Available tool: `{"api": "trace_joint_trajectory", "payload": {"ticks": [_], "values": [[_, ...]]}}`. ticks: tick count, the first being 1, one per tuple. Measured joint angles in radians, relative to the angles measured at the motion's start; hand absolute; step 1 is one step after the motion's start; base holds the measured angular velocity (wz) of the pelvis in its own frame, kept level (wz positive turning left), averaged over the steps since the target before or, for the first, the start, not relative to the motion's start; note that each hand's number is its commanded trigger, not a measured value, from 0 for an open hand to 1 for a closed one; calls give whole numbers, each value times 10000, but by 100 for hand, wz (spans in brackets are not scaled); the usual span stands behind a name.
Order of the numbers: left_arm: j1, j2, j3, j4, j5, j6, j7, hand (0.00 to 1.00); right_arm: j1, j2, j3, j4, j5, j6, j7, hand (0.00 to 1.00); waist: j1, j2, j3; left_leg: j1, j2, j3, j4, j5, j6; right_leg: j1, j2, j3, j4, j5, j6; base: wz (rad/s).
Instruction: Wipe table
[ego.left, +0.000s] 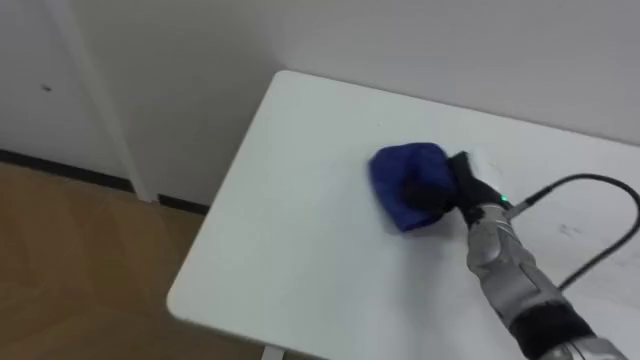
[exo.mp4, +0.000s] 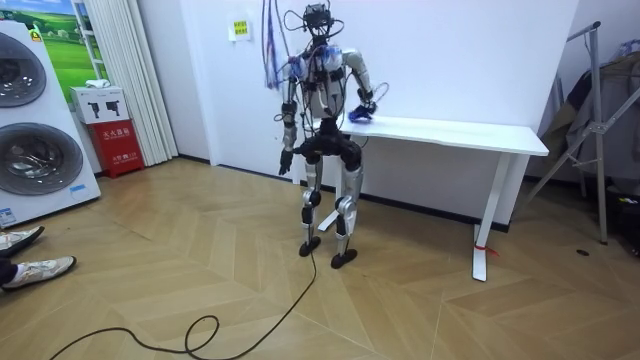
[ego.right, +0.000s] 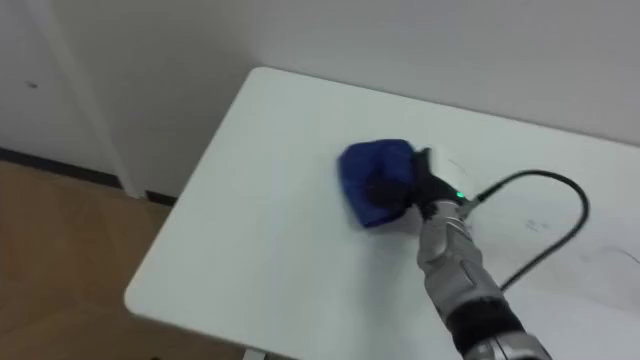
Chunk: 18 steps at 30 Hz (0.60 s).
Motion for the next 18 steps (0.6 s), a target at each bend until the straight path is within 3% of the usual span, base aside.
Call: {"api": "trace_joint_trajectory", "payload": {"ticks": [1,3,4,6,8,10,13,16,18], "values": [[255,29,-12,-10,-14,93,7,0,89,78,0,35,-8,-132,47,100,35,-28,-9,58,-71,-226,-53,69,22,120,-52,-140,-30,-37,60,64],[791,37,5,-17,-31,179,9,0,1001,48,-23,488,-129,-283,-149,100,-137,-42,-22,146,-172,-265,-75,99,77,450,-147,-318,-85,-66,109,79],[885,38,9,-22,-26,175,14,0,1467,61,-250,497,57,-583,-488,100,-230,-53,-29,160,-192,-236,-83,115,106,519,-173,-299,-80,-72,118,77],[1237,-2,129,31,79,156,17,0,2817,-255,-791,361,68,-1841,-1679,100,-789,-90,-101,325,-320,177,-105,173,202,811,-416,-173,-71,-198,324,54],[1246,-59,589,39,452,21,22,0,3732,-589,-1404,365,110,-2241,-2465,100,-881,-121,-169,500,-390,645,-203,172,206,945,-530,-100,-73,-263,429,-4],[1145,-96,1131,22,493,-128,46,0,4556,-846,-2098,382,467,-2387,-3132,100,-973,-112,-241,590,-468,701,-196,168,213,983,-621,7,-64,-268,438,-23],[978,-121,1678,8,899,-316,80,0,5623,-1188,-3295,584,946,-2464,-3994,100,-1438,56,-352,695,-498,806,-211,-68,585,1084,-651,57,6,-335,568,-6],[944,-93,2143,-93,965,-410,167,0,5902,-1401,-4049,1375,1321,-2497,-4088,100,-1582,15,-379,791,-483,915,-116,-231,595,1194,-666,69,71,-340,605,-24],[970,-100,1997,-123,926,-409,206,0,5977,-1610,-4077,1580,1734,-2492,-4014,100,-1682,4,-383,740,-474,958,48,-325,586,1194,-671,84,76,-319,639,-11]]}}
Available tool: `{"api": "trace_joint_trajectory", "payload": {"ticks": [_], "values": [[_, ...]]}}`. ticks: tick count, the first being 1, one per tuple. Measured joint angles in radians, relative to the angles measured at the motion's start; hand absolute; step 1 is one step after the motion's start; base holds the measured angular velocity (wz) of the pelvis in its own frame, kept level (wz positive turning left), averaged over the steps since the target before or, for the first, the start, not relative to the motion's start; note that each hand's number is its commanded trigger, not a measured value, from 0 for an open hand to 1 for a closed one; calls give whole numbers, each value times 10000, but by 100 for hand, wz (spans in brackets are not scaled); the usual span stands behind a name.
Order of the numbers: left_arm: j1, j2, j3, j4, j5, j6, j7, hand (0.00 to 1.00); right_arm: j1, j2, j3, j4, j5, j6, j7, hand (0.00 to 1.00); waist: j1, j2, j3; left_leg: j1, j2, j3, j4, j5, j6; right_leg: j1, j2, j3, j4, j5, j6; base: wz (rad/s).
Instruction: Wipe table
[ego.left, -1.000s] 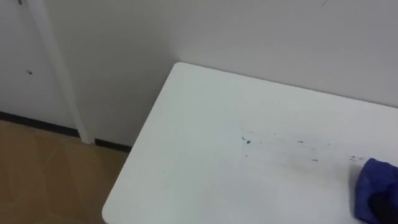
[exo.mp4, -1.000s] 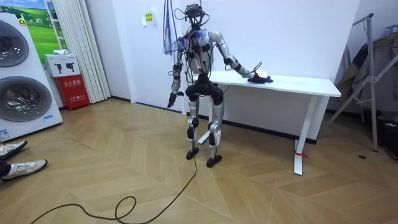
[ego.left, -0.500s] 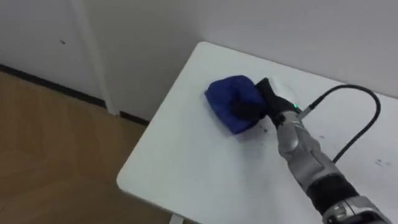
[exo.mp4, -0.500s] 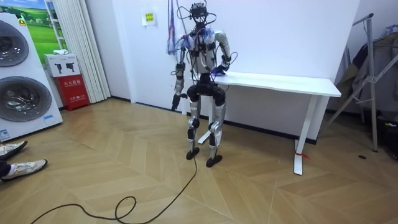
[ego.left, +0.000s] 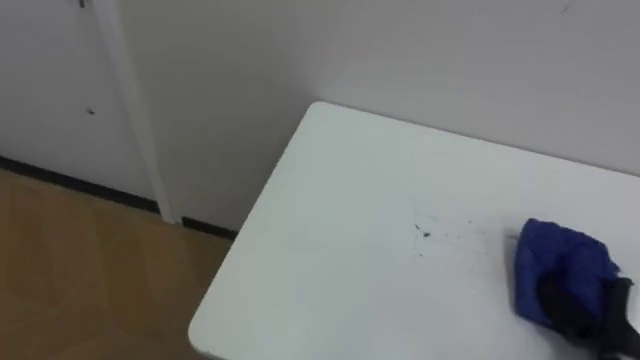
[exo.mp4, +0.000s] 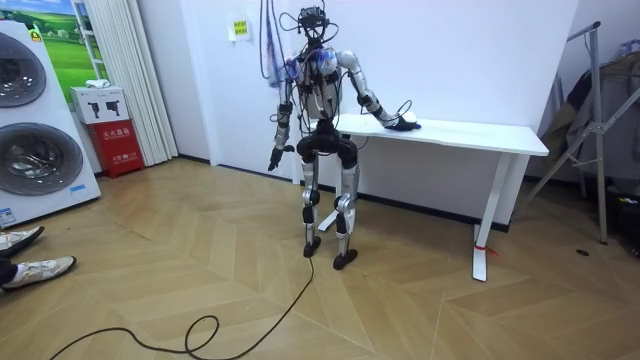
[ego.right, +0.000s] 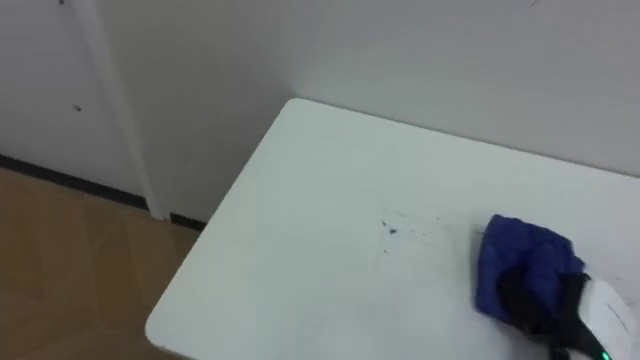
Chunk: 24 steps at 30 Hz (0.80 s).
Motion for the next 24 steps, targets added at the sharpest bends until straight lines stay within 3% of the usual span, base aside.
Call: {"api": "trace_joint_trajectory", "payload": {"ticks": [4,6,7,8,9,11,12,13,14,16,19,21,23,24], "values": [[3,-40,-667,86,-570,27,149,0,-837,-27,153,25,216,767,666,100,-12,-36,11,-95,60,164,182,25,-46,-101,42,35,3,63,47,-15],[-178,-68,-1120,155,-567,58,159,0,-1703,279,480,-59,113,1656,1209,100,375,-4,30,-148,267,557,183,54,-149,-341,186,319,27,199,-111,-54],[-235,-93,-1161,160,-564,59,160,0,-1940,367,624,-104,81,1885,1381,100,506,-10,33,-153,300,602,159,66,-171,-436,224,380,44,232,-160,-80],[-349,-105,-1302,208,-571,77,162,0,-2429,562,1155,-425,26,2393,1819,100,770,1,40,-153,349,593,91,92,-209,-632,311,481,158,305,-265,-72],[-415,-75,-1444,277,-570,94,163,0,-2683,665,1521,-663,-166,2571,2076,100,866,10,75,-152,371,551,83,100,-218,-687,378,490,192,350,-334,-88],[-591,-42,-1855,389,-563,245,100,0,-3801,1257,3126,-1494,-1287,2784,3131,100,1003,-28,128,-311,459,365,88,137,-280,-978,589,521,161,481,-545,-54],[-686,-53,-1956,395,-563,283,64,0,-4136,1437,3463,-1558,-1557,2765,3393,100,1001,-53,195,-334,467,280,88,159,-313,-989,621,514,152,489,-559,0],[-833,-59,-2218,404,-562,311,28,0,-4682,1731,3893,-1564,-1894,2658,3829,100,1042,-102,313,-377,495,170,73,218,-380,-1019,675,476,134,482,-578,28],[-966,-100,-2313,376,-562,304,-66,0,-5041,1867,4104,-1551,-2004,2529,4167,100,1306,-125,331,-462,496,85,71,240,-411,-1100,692,385,89,452,-627,33],[-915,-108,-2398,270,-572,307,-123,0,-5254,1948,4101,-1541,-1890,2258,4437,100,1510,-134,333,-506,489,-44,37,298,-363,-1051,697,232,-37,437,-638,37],[-413,-4,-2334,211,-934,407,-134,0,-4729,1891,3953,-1180,-1765,2006,4343,100,1488,-128,328,-462,439,-298,-68,352,-345,-985,659,-10,-45,403,-588,32],[3,15,-2123,205,-930,386,-156,0,-3594,1764,3249,-1064,-1664,778,3267,100,758,-125,300,-372,332,-395,-79,367,-276,-751,500,-52,-49,361,-520,60],[63,22,-1669,214,-714,376,-159,0,-2389,1400,2472,-1063,-1360,97,2112,100,239,-140,253,-256,294,-201,-111,310,-173,-601,377,47,107,247,-337,51],[40,23,-1470,215,-551,361,-156,0,-2001,1219,2153,-1059,-1264,42,1772,100,192,-141,234,-180,288,-71,-134,287,-137,-603,345,171,243,194,-254,9]]}}
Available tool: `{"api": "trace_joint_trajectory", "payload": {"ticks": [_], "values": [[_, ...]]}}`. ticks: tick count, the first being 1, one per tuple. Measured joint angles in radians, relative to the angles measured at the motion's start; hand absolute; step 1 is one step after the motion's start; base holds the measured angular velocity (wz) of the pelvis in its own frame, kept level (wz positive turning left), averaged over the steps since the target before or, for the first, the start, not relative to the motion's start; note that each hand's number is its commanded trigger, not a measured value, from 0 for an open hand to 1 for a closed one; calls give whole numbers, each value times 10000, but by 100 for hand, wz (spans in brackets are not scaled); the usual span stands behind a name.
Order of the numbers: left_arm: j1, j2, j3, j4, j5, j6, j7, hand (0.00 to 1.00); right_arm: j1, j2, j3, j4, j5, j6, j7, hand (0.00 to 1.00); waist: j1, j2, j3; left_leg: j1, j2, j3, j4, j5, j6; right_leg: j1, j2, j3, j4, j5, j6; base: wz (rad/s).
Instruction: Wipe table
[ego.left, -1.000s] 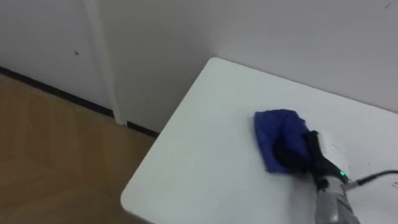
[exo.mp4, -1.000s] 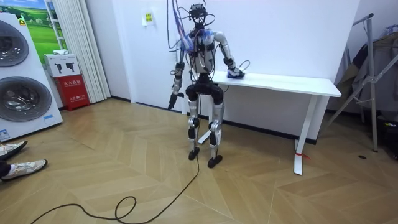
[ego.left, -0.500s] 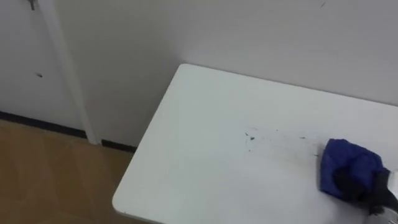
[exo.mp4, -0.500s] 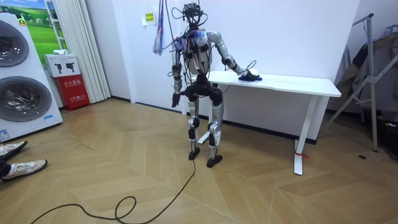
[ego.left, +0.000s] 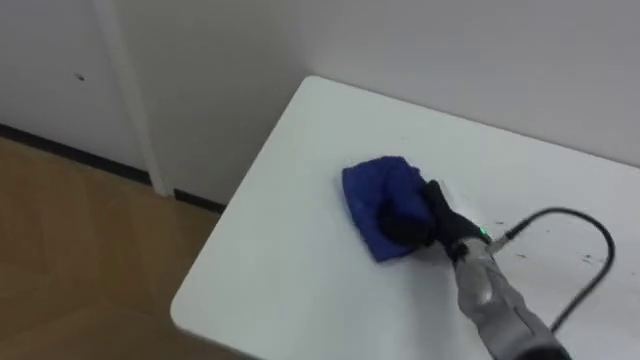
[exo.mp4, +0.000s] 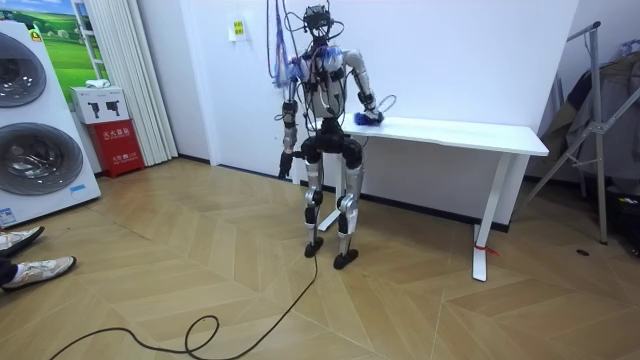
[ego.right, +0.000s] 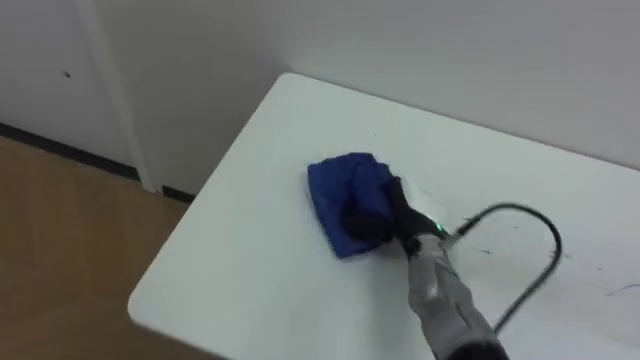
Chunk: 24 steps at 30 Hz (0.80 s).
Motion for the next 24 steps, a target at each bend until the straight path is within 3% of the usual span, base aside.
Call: {"api": "trace_joint_trajectory", "payload": {"ticks": [2,4,5,6,7,8,9,11,14,16,17,19,20,21,22,23,24], "values": [[-70,80,766,-1,462,-143,24,0,1234,-588,-1212,468,833,-3,-983,100,-72,111,-110,275,59,406,24,-146,131,-21,-48,78,510,-50,76,-41],[-52,251,1135,-60,493,-392,46,0,1869,-995,-1842,1051,1647,-3,-1298,100,-160,183,-185,442,145,665,142,-316,226,-54,-219,-29,989,-113,174,-44],[-102,391,1348,-77,489,-582,55,0,2196,-1261,-2165,1357,2060,6,-1314,100,-248,208,-200,415,268,786,379,-533,269,-258,-325,-109,1588,-230,351,-51],[-130,515,1571,-84,488,-769,77,0,2352,-1366,-2427,1689,2349,38,-1311,100,-271,243,-214,372,428,1011,689,-753,253,-591,-603,-195,2421,-346,376,-42],[-121,515,1581,-88,493,-847,94,0,2390,-1364,-2502,1807,2382,73,-1342,100,-248,261,-225,345,514,1104,845,-853,241,-724,-767,-185,2775,-418,378,-55],[-121,694,1598,-48,463,-955,161,0,2365,-1360,-2530,1851,2605,250,-1392,100,-245,365,-261,229,830,1308,1254,-1075,158,-998,-1154,-86,3214,-581,376,-44],[-202,719,1552,-52,460,-974,179,0,2313,-1327,-2506,1838,2639,386,-1398,100,-223,399,-252,154,998,1368,1466,-1161,90,-1100,-1316,-8,3287,-590,383,-57],[-811,1166,1151,505,355,-1104,200,0,1698,-906,-2313,1936,2807,985,-1400,100,113,462,-220,-386,1667,1317,2283,-1490,-237,-1289,-1796,276,2639,-508,513,-48],[-1648,1384,613,937,26,-1089,-58,0,188,-366,-1874,1934,2782,1965,-1240,100,434,415,-179,-1351,2249,855,3188,-1753,-708,-1437,-2091,360,1703,-208,712,-20],[-2188,1460,296,1131,-18,-1041,-340,0,-984,-108,-1195,1869,2300,2419,-744,100,836,342,-134,-1683,2394,573,3414,-1750,-959,-1586,-2177,354,1540,69,700,-31],[-2388,1520,237,1132,-59,-1054,-483,0,-1838,-14,-454,1602,1673,2548,-86,100,968,245,-45,-1825,2405,274,3395,-1686,-1116,-1611,-2041,359,1384,302,649,-38],[-2449,1480,273,900,-398,-1040,-665,0,-2826,-22,303,985,785,2351,943,100,1176,130,41,-2089,2608,57,3216,-1442,-1575,-1627,-1616,307,960,748,571,-3],[-2315,1494,262,536,-410,-1051,-730,0,-3151,-27,375,573,109,2065,1426,100,1226,71,75,-2305,2764,-225,3055,-1202,-1907,-1582,-1107,108,729,913,615,45],[-1989,1342,178,233,-440,-1038,-737,0,-3161,-122,380,119,-427,1784,1594,100,1224,321,50,-2553,3051,-534,2863,-931,-2314,-1568,-765,-508,868,452,891,60],[-1801,1269,108,55,-472,-1007,-754,0,-3015,-162,381,-28,-539,1721,1631,100,1190,408,25,-2576,3170,-687,2673,-692,-2393,-1589,-599,-646,989,288,747,92],[-1240,1137,83,-233,-434,-1019,-833,0,-2443,-271,302,-133,-758,1696,1678,100,1001,380,8,-2581,3181,-250,2407,-261,-2216,-1589,-547,-921,1025,-79,631,108],[-652,987,115,-252,-378,-1034,-856,0,-1585,-291,-257,-464,-573,1094,1455,100,772,362,-29,-2473,2922,541,2411,-167,-2172,-1377,-594,-1142,958,-303,587,113]]}}
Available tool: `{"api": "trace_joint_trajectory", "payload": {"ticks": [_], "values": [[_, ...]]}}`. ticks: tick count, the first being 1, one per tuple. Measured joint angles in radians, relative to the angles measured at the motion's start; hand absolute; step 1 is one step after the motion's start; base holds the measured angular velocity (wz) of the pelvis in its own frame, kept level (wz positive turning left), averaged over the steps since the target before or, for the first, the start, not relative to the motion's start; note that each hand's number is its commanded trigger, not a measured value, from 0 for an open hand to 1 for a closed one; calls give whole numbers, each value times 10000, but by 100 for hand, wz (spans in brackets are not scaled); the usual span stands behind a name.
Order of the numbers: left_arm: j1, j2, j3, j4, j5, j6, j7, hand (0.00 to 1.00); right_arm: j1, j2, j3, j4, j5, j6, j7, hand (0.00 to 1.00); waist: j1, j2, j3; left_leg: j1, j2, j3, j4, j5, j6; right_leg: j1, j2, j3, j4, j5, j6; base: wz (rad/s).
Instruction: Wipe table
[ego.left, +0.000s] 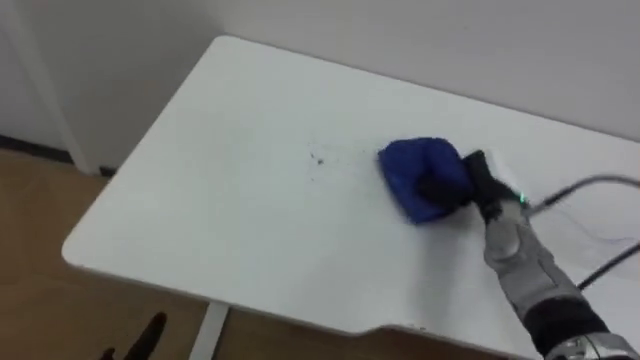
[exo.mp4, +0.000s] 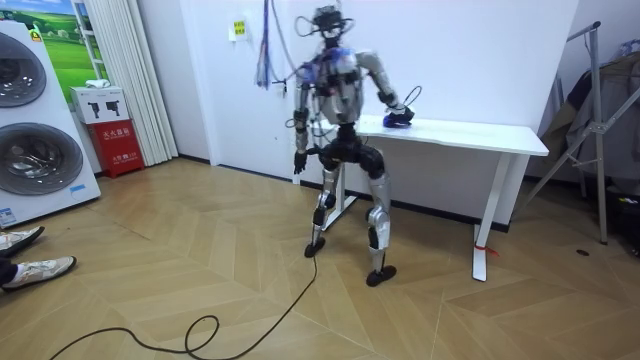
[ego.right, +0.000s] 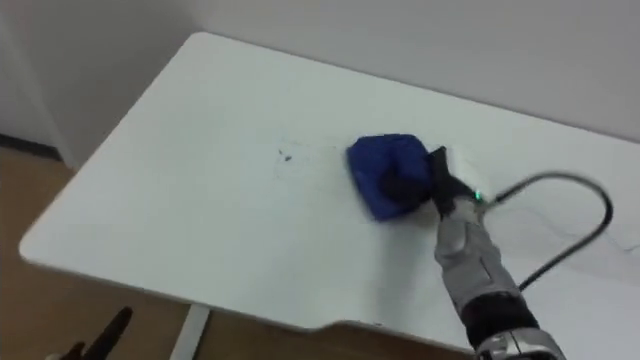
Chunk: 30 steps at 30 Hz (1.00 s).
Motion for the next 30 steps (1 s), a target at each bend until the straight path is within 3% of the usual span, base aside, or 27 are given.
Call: {"api": "trace_joint_trajectory", "payload": {"ticks": [1,2,4,5,7,9,13,15,19,22,24,26,28,30], "values": [[300,-63,51,6,6,36,-9,0,337,-72,-134,-153,-54,-206,-123,100,-169,42,11,113,-251,277,-5,-12,85,152,-59,-108,-72,-69,-5,102],[762,-193,253,9,27,110,-36,0,802,-304,-404,-201,-94,-540,-372,100,-509,-72,45,358,-779,474,-176,7,384,457,-131,-203,-302,-73,-4,71],[1136,-304,559,35,40,108,-44,0,1528,-692,-932,-198,-12,-880,-741,100,-730,0,44,974,-1274,727,-839,71,565,903,-142,-284,-634,-78,4,53],[1266,-322,773,38,46,66,-64,0,2035,-908,-1275,-196,73,-1022,-1015,100,-749,81,-10,1312,-1371,725,-1252,97,604,1137,-99,-353,-894,-92,2,24],[1337,-330,1012,38,16,54,-60,0,2613,-1089,-1558,-190,267,-1106,-1337,100,-722,177,-108,1631,-1401,746,-1518,104,599,1353,-73,-306,-1029,-96,8,-11],[1255,-335,1041,85,-29,-78,3,0,2708,-1123,-1561,-35,418,-1091,-1511,100,-608,210,-164,1982,-1456,863,-1730,105,602,1397,-109,80,-1009,-104,26,-39],[564,-355,1023,64,-37,-208,87,0,2075,-934,-1368,273,680,-662,-1402,100,-527,127,-138,2023,-1463,894,-1767,126,635,1346,-120,179,-851,-64,37,-10],[90,-375,735,67,-233,-218,272,0,1538,-777,-1018,250,725,-67,-1087,100,-447,-47,-108,2010,-1455,893,-1908,174,629,1159,-43,506,-841,-40,-7,-23],[-354,-562,610,31,-239,-316,275,0,807,-727,-539,123,736,354,-402,100,-241,-273,-25,1840,-1457,853,-2142,186,627,687,10,837,-679,21,-93,-27],[-104,-533,556,-11,-311,-285,285,0,655,-797,-504,82,781,315,-186,100,-225,-344,33,1843,-1459,750,-2058,183,628,677,29,786,-705,63,-94,4],[324,-449,568,-51,-298,-273,301,0,870,-810,-587,287,854,55,-320,100,-389,-364,52,1830,-1467,664,-2059,183,627,739,28,611,-711,67,-92,18],[955,-321,735,19,-276,-287,299,0,1419,-860,-623,488,1178,-562,-839,100,-600,-361,56,1942,-1503,615,-2055,170,643,1045,-14,271,-794,93,-47,34],[1217,-234,919,114,-229,-290,297,0,1894,-1051,-848,722,1397,-1043,-1245,100,-667,-368,39,1986,-1612,463,-2033,141,691,1323,-83,93,-916,100,-23,47],[1398,-212,1651,118,-184,-339,291,0,2640,-1160,-1680,857,1601,-1218,-1432,100,-696,-372,-5,2063,-1761,165,-2015,93,772,1633,-154,4,-968,116,10,55]]}}
